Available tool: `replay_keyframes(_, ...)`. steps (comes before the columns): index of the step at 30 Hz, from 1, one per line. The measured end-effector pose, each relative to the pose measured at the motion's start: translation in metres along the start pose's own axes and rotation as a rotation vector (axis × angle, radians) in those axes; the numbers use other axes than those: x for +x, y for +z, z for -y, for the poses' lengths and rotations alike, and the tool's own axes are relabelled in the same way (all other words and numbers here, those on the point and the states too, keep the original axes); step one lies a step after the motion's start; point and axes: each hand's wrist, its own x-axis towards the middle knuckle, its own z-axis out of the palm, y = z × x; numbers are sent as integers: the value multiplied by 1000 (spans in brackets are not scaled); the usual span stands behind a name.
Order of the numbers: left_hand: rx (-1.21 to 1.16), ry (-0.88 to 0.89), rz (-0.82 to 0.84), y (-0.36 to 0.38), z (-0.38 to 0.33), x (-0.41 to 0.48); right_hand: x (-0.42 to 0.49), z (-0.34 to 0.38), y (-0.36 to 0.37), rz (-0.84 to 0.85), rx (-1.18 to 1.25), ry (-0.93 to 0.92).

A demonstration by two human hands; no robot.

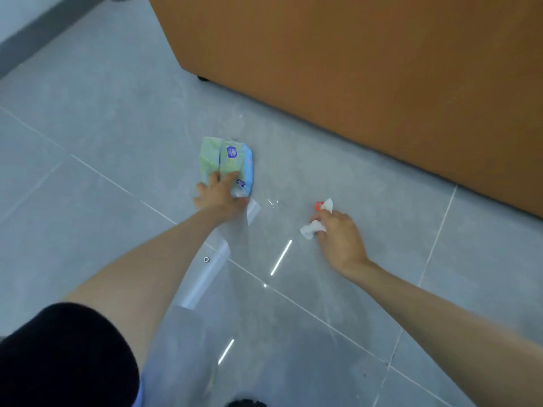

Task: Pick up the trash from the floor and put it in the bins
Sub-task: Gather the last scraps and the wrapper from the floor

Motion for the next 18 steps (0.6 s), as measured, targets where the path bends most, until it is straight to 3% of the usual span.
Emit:
replay_keyframes(5,-36,70,-72,-1,13,-4,-4,17,4,16,114,-33)
replay_keyframes(10,-146,30,-230,-21,45,-3,2,73,20,206,217,-235)
replay_keyframes(12,-179,2,-270,-29,53,-4,6,100,32,316,197,-238)
replay_keyframes(18,-247,-53,-273,-33,65,-15,2,145,71,348,250,-200)
